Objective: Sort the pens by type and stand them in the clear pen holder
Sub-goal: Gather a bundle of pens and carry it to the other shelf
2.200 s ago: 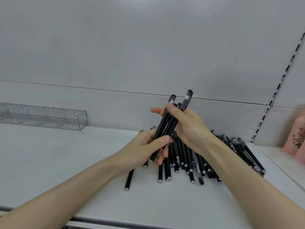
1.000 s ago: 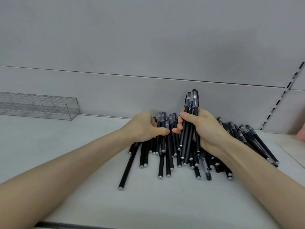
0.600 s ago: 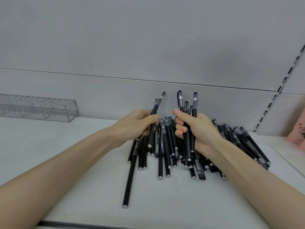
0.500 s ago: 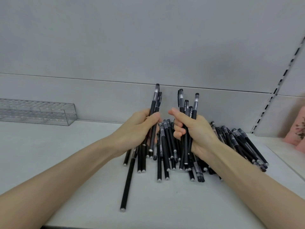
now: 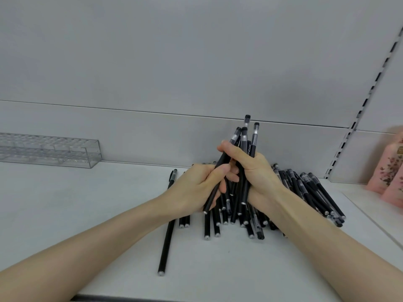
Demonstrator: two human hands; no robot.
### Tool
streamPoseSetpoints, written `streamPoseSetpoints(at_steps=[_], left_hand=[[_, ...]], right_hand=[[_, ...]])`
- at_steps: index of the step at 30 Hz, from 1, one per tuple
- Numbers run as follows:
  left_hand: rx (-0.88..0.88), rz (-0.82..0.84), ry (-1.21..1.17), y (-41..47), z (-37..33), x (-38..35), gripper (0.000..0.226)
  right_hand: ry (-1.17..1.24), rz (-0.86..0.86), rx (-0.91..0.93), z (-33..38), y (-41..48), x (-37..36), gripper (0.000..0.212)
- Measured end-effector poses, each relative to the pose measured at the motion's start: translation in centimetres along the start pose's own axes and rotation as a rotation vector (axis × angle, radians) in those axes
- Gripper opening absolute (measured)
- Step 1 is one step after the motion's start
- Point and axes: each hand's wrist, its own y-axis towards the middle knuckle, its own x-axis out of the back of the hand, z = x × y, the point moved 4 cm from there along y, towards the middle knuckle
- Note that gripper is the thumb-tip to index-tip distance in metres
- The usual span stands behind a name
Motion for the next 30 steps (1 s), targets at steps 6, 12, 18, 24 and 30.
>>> streamPoseSetpoints(at_steps=[6, 12, 18, 24, 30], left_hand=[[0.083, 0.166, 0.105, -0.2, -0.3, 1.4, 0.055], [0.174, -0.228, 0.633, -0.5, 2.4, 8.1, 0.040], [0.292, -0.160, 0.760, -1.9, 3.2, 7.2, 0.053], [0.415, -0.141, 0.673, -2.0, 4.5, 8.1, 0.071], [0.410, -0.110, 0.528, -0.5, 4.5, 7.7, 0.033]], right_hand=[[0.026, -0.019, 0.007, 0.0, -0.2, -0.4, 0.025], [0.194, -0.003, -0.037, -0.4, 0.1, -0.2, 0.022], [-0.005, 0.019, -0.045, -0.6, -0.1, -0.8, 0.031], [-0.084, 0.047, -0.052, -1.4, 0.1, -0.5, 0.018], [-0.149, 0.063, -0.046, -1.6, 0.2, -0.7, 0.025]])
